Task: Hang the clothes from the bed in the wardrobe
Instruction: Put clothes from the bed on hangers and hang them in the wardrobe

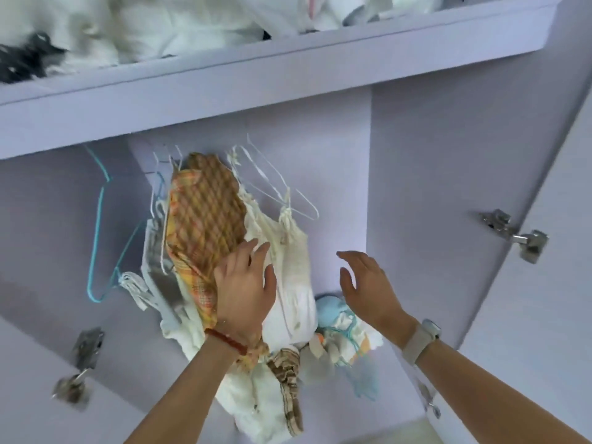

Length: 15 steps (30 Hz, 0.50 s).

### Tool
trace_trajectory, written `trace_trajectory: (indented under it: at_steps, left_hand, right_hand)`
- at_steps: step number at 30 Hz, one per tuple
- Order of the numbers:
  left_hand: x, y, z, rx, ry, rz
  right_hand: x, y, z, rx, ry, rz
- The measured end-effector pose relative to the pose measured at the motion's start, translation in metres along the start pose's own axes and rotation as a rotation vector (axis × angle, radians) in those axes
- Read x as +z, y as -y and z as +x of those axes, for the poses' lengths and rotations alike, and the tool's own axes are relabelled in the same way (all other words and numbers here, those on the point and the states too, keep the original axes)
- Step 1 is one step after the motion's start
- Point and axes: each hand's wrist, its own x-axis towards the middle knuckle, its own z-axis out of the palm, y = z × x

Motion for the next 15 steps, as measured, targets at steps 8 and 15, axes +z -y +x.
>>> trace_trajectory:
  at_steps: [8,15]
  left_hand:
    - [-0.007,0.063,0.09,-0.433,-0.01,0.269]
    - [0.01,0.093,0.084,-0.492,0.069,0.369]
  right_hand:
    - [0.021,0.044,0.17,-0.24,0.038,-0.039]
    - [0.054,0.072,0.225,0.011,0.219,0.215]
